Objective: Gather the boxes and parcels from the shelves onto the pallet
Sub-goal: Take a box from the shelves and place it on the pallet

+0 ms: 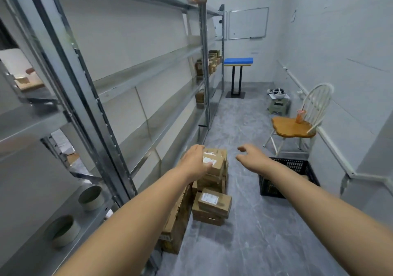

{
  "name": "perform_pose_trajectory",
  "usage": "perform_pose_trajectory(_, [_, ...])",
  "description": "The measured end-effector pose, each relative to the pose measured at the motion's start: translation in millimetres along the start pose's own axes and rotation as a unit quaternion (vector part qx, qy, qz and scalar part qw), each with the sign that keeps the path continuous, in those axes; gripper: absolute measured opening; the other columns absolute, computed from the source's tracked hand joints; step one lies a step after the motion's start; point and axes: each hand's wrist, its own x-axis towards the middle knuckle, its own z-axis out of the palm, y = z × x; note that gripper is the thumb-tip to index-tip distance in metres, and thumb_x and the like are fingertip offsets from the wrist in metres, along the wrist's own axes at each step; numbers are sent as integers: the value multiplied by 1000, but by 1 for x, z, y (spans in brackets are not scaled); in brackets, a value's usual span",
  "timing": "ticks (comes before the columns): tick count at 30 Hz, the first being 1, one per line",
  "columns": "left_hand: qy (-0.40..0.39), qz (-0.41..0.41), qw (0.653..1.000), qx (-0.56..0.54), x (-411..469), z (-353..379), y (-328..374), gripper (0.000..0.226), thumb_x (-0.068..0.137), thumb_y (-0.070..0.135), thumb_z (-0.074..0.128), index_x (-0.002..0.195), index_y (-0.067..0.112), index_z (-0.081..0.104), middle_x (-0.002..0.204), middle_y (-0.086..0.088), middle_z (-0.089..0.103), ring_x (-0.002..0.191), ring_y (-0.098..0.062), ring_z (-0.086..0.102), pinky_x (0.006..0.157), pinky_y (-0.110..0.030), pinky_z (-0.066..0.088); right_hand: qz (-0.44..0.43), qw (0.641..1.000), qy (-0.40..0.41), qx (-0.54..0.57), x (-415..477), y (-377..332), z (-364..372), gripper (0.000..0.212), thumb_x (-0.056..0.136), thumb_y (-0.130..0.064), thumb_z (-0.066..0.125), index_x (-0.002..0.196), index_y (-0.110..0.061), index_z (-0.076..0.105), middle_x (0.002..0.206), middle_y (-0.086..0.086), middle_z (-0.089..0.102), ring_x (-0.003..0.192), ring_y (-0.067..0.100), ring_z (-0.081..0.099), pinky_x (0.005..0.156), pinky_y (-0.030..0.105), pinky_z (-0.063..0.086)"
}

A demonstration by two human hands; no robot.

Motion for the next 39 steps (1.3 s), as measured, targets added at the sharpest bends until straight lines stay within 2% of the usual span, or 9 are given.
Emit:
perform_pose_trajectory(3, [2, -6, 1000, -5, 42, -2, -12, 70, 90, 34, 61, 148, 15, 28, 153, -3, 31, 138, -21, 34, 113, -40, 33, -13, 1000, -13, 1, 44, 2, 9, 46, 94, -24, 54, 136, -6, 48, 140, 13, 48, 127, 25, 47, 100, 32, 38])
perform_pose_trajectory(11, [7, -31, 999, -24, 166, 5, -62, 73, 89, 33, 64, 149, 13, 27, 154, -4, 29, 140, -22, 32, 114, -40, 32, -20, 999, -30, 1, 172, -14, 28, 61, 90, -34, 60, 143, -12, 41, 147, 9, 40, 134, 24, 40, 106, 34, 35])
perform_pose_trajectory(19, [-17, -73, 994, -78, 307, 75, -133, 80, 87, 28, 68, 149, 14, 19, 155, -4, 21, 141, -24, 26, 114, -40, 31, 67, 997, -35, 28, 325, 13, 83, 46, 98, -22, 47, 140, -3, 45, 145, 13, 43, 133, 27, 41, 110, 35, 33])
perform_pose_trajectory(23, [-48, -105, 990, -82, 361, 129, -181, 73, 87, 26, 67, 146, 14, 26, 148, -5, 29, 137, -23, 32, 111, -39, 33, 93, 991, -26, 88, 393, 34, 141, 30, 94, -20, 54, 121, -7, 58, 127, 6, 56, 124, 28, 50, 102, 31, 40])
perform_pose_trajectory(25, [-68, -141, 984, -89, 377, 165, -214, 70, 88, 25, 67, 145, 16, 27, 147, -4, 32, 136, -23, 34, 111, -41, 34, 109, 988, -65, 92, 422, 61, 182, 44, 93, -26, 55, 132, -8, 51, 138, 7, 49, 128, 29, 45, 109, 40, 37])
perform_pose_trajectory(28, [-113, -198, 969, -91, 395, 231, -269, 69, 88, 26, 67, 144, 17, 29, 147, -3, 32, 136, -23, 36, 111, -44, 37, 122, 985, -100, 77, 456, 126, 245, 50, 91, -30, 57, 136, -12, 48, 140, 8, 46, 128, 26, 44, 107, 45, 38])
perform_pose_trajectory(33, [-130, -267, 952, -68, 410, 348, -356, 68, 89, 30, 66, 145, 14, 32, 148, -6, 35, 135, -24, 36, 107, -35, 35, 215, 968, -127, 19, 487, 272, 338, 56, 89, -34, 64, 136, -9, 48, 139, 12, 47, 126, 28, 47, 104, 43, 42])
perform_pose_trajectory(36, [-169, -299, 936, -83, 408, 418, -398, 71, 90, 32, 66, 147, 15, 30, 152, -6, 33, 136, -25, 38, 104, -34, 38, 305, 940, -149, 30, 492, 352, 388, 67, 87, -36, 67, 141, -7, 41, 144, 15, 43, 123, 32, 50, 98, 40, 46])
perform_pose_trajectory(39, [-193, -297, 930, -97, 414, 478, -430, 68, 88, 30, 68, 144, 11, 34, 148, -8, 38, 131, -24, 43, 92, -23, 33, 359, 918, -158, 54, 497, 413, 433, 76, 86, -38, 69, 145, -6, 33, 146, 17, 41, 126, 34, 48, 100, 44, 44])
